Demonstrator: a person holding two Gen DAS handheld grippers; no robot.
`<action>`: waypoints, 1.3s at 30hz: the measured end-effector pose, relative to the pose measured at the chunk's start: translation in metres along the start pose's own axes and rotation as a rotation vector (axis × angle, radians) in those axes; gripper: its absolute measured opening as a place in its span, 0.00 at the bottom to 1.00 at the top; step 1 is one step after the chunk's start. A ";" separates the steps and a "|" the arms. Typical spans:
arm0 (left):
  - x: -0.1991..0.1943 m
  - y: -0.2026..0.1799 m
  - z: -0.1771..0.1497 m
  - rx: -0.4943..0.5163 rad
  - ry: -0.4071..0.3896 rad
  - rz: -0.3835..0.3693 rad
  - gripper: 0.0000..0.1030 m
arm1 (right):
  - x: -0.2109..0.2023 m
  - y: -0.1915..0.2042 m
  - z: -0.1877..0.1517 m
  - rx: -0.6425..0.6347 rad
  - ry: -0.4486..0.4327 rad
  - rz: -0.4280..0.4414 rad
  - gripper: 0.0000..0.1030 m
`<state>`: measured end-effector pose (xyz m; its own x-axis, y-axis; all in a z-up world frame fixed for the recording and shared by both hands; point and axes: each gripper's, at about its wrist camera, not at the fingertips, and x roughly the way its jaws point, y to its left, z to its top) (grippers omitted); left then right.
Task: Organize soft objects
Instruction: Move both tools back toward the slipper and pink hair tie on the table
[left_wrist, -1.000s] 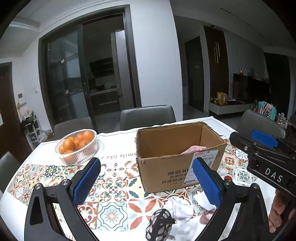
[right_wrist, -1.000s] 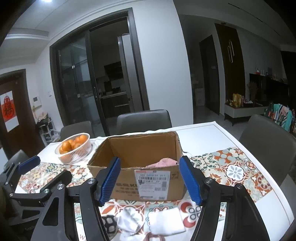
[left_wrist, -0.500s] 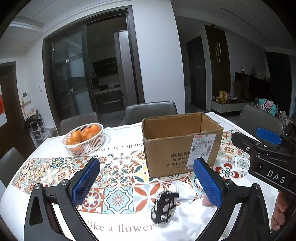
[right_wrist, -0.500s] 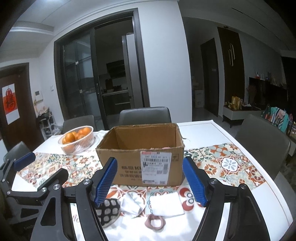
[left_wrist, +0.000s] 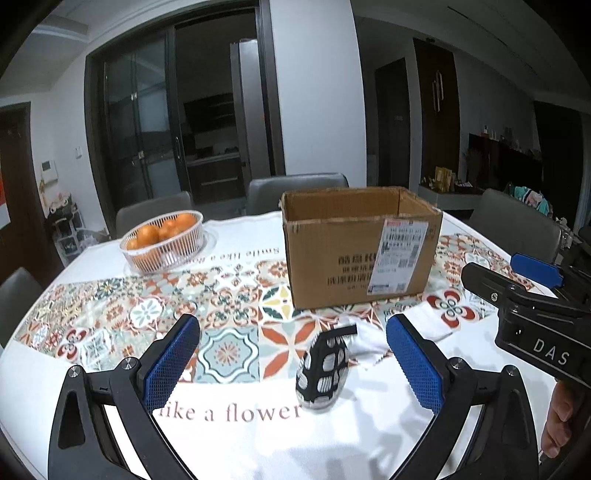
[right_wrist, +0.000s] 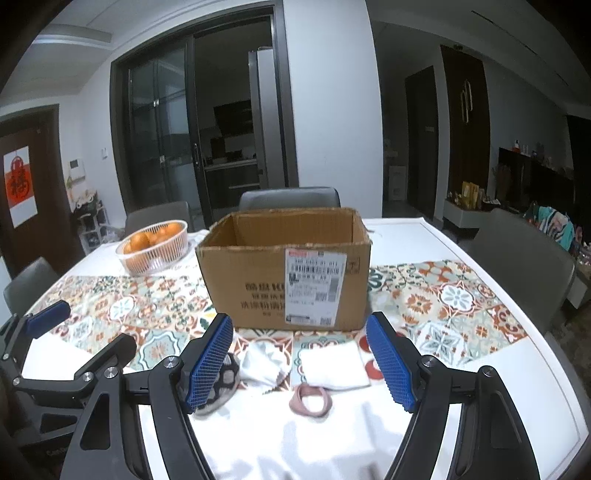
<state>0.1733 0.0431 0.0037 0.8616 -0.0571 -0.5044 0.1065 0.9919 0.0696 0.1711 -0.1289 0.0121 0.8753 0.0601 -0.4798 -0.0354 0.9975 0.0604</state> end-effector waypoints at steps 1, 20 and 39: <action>0.002 0.000 -0.003 0.000 0.009 -0.004 1.00 | 0.001 0.000 -0.002 0.001 0.008 -0.002 0.74; 0.048 -0.005 -0.047 0.052 0.163 -0.029 1.00 | 0.048 0.001 -0.052 -0.023 0.201 -0.017 0.74; 0.102 -0.009 -0.056 0.060 0.237 -0.056 0.99 | 0.106 -0.014 -0.074 0.006 0.349 -0.049 0.74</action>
<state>0.2321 0.0343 -0.0969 0.7139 -0.0766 -0.6961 0.1860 0.9790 0.0830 0.2285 -0.1336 -0.1046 0.6580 0.0223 -0.7527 0.0060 0.9994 0.0348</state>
